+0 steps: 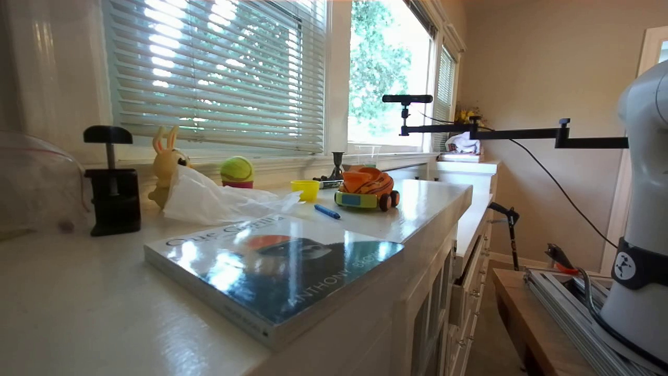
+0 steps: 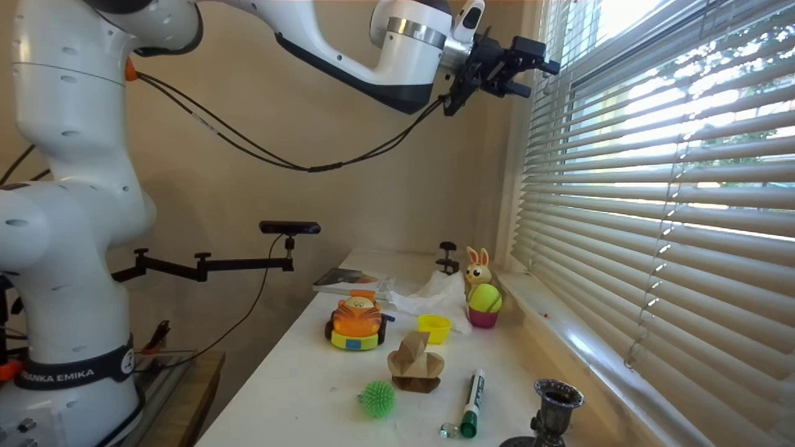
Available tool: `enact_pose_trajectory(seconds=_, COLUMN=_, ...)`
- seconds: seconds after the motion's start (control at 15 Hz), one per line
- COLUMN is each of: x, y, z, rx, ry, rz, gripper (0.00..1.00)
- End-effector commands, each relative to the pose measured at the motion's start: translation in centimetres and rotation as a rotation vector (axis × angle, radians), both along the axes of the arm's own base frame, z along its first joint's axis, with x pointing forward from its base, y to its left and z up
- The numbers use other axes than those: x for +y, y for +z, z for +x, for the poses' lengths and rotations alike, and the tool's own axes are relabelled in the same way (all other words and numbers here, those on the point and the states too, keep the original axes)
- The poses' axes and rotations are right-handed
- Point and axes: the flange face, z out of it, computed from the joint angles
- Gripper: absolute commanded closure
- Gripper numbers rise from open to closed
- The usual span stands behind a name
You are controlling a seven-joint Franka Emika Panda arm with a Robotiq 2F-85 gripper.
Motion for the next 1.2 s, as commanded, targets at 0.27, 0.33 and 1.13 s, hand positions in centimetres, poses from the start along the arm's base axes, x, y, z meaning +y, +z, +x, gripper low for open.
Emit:
enact_pose_trajectory(seconds=0.27, x=-0.3, y=2.0, z=0.3, rx=-0.071, ry=0.048, rz=-0.006, gripper=0.00)
enact_pose_trajectory(seconds=0.33, x=-0.4, y=2.2, z=0.4, rx=-0.077, ry=0.053, rz=-0.006, gripper=0.00)
enact_pose_trajectory(seconds=1.13, x=-1.6, y=2.0, z=1.4, rx=-0.083, ry=0.048, rz=-0.003, gripper=0.00)
